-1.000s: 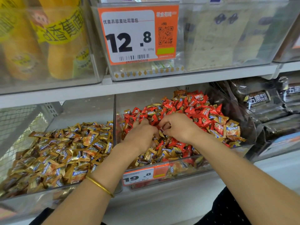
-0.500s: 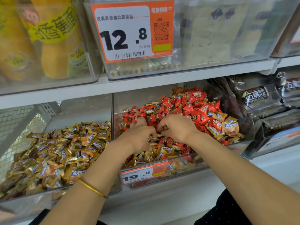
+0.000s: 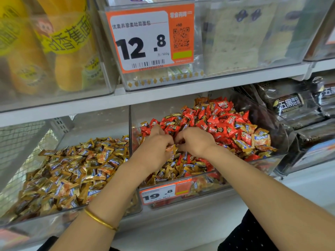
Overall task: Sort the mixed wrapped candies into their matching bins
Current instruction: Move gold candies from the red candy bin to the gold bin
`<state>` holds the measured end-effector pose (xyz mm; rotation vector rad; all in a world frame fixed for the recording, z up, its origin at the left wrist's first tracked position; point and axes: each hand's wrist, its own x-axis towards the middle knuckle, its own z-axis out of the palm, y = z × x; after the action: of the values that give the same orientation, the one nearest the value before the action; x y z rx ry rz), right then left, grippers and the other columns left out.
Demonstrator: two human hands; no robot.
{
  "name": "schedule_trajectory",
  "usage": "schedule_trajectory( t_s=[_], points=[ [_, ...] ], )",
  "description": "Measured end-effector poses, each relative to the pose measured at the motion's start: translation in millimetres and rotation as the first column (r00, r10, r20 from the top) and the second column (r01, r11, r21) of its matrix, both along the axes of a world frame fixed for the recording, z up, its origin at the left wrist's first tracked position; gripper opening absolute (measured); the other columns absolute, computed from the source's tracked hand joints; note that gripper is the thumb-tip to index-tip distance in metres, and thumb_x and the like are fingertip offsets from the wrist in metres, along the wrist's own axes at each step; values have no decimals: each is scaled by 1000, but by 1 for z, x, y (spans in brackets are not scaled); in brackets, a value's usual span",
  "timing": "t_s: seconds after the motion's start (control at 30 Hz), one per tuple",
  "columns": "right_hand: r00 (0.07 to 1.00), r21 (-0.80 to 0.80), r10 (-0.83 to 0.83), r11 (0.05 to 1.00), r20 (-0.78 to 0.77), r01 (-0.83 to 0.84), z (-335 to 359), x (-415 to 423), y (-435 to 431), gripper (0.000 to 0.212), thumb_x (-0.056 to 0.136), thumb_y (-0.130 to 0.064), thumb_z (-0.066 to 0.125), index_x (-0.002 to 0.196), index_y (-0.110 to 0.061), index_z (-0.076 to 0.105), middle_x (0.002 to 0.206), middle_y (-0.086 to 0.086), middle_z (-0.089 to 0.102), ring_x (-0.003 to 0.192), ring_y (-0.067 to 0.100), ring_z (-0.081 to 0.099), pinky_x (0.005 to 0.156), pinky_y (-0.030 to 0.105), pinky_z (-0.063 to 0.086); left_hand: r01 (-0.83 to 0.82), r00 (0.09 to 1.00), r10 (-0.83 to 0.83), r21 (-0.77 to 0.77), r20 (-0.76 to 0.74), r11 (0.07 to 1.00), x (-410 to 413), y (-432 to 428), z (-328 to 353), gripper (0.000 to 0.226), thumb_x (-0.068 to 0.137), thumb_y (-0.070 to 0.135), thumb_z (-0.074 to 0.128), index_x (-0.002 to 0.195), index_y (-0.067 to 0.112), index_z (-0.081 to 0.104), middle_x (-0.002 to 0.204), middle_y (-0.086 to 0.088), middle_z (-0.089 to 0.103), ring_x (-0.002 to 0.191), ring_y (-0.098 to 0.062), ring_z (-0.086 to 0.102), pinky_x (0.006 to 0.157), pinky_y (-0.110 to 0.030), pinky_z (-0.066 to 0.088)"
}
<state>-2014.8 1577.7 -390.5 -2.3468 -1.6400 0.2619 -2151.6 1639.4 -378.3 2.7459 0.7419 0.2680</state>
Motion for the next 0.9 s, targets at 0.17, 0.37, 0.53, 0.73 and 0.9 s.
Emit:
schedule_trajectory(
  t_s=[0.17, 0.37, 0.53, 0.73, 0.9],
  points=[
    [635, 178, -37, 946, -772, 271, 24, 11, -29, 27, 92, -19, 60, 118, -14, 61, 100, 4, 66, 34, 2, 39, 35, 17, 37, -17, 994, 22, -44, 103, 999, 0, -1, 4, 31, 91, 18, 58, 122, 10, 56, 138, -4, 32, 121, -18, 43, 89, -9, 21],
    [527, 94, -62, 960, -847, 263, 38, 13, -52, 30, 94, -21, 56, 123, -14, 53, 91, 19, 72, 31, 7, 34, 33, 19, 37, 33, 982, -24, -42, 185, 999, -1, 2, 10, 24, 88, 15, 62, 110, 5, 60, 131, -6, 45, 123, -15, 40, 85, -4, 18],
    [777, -52, -25, 999, -629, -10, 32, 2, -53, 18, 96, -27, 51, 102, -12, 60, 93, 14, 72, 34, 6, 41, 36, 20, 41, 50, 963, -32, -60, 268, 997, -4, 0, 16, 18, 88, 15, 62, 103, 5, 62, 122, -4, 52, 122, -13, 40, 85, -8, 21],
    [968, -187, 138, 966, -212, -178, 12, -6, -35, 9, 100, -23, 43, 99, -18, 50, 86, 8, 63, 50, 13, 50, 40, 20, 40, 59, 948, -37, -63, 316, 996, -9, -3, 18, 20, 88, 15, 61, 105, 4, 61, 127, -3, 49, 123, -10, 38, 84, -7, 21],
    [936, -299, 230, 903, -267, -307, 11, -9, -33, 26, 97, -40, 45, 107, -21, 59, 90, 0, 57, 75, 14, 53, 60, 15, 40, 43, 930, -7, -92, 368, 995, -11, -1, 19, 15, 87, 16, 62, 100, 9, 62, 125, 1, 49, 122, -7, 40, 83, -8, 22]
  ],
)
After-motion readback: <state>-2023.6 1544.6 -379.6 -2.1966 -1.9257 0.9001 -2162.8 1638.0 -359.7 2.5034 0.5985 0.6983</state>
